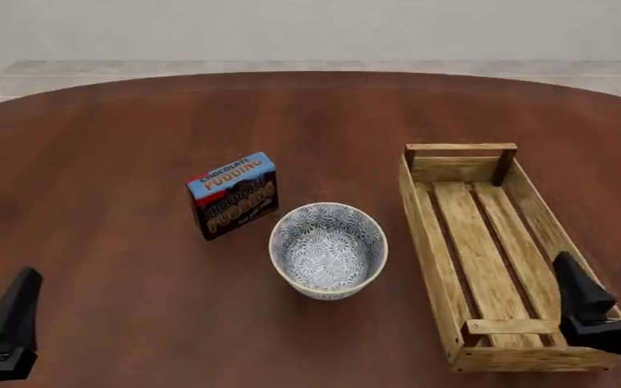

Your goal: Pick up the bowl on the left and put it in the tray.

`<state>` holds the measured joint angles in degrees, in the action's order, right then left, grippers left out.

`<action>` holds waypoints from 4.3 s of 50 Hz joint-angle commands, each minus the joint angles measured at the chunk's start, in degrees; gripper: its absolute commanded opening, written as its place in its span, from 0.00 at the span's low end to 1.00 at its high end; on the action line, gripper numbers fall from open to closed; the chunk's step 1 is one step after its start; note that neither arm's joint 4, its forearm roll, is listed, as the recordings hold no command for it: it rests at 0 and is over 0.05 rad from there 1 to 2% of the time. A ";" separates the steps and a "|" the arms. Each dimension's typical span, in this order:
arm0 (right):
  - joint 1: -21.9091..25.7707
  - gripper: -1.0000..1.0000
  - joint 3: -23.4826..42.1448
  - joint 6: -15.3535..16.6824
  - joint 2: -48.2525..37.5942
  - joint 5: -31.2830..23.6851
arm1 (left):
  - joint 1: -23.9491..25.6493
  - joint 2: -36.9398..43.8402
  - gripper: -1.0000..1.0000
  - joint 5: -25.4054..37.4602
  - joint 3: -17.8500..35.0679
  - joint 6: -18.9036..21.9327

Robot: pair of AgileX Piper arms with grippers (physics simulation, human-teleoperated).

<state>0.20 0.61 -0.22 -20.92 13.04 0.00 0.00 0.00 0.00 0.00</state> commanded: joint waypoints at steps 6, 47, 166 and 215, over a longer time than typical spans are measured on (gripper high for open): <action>0.31 1.00 -0.30 1.11 18.03 -10.44 | 0.00 0.00 1.00 0.00 0.00 0.00; 8.35 1.00 5.27 0.49 -3.27 1.12 | 0.00 0.00 1.00 0.00 0.00 0.00; 24.90 1.00 28.91 0.84 -49.26 7.59 | 0.00 0.00 1.00 0.00 0.00 0.00; 27.41 1.00 33.74 3.48 -57.21 9.23 | 0.00 0.00 1.00 0.00 0.00 0.00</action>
<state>27.55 33.51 3.23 -76.88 22.09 0.00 0.00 0.00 0.00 0.00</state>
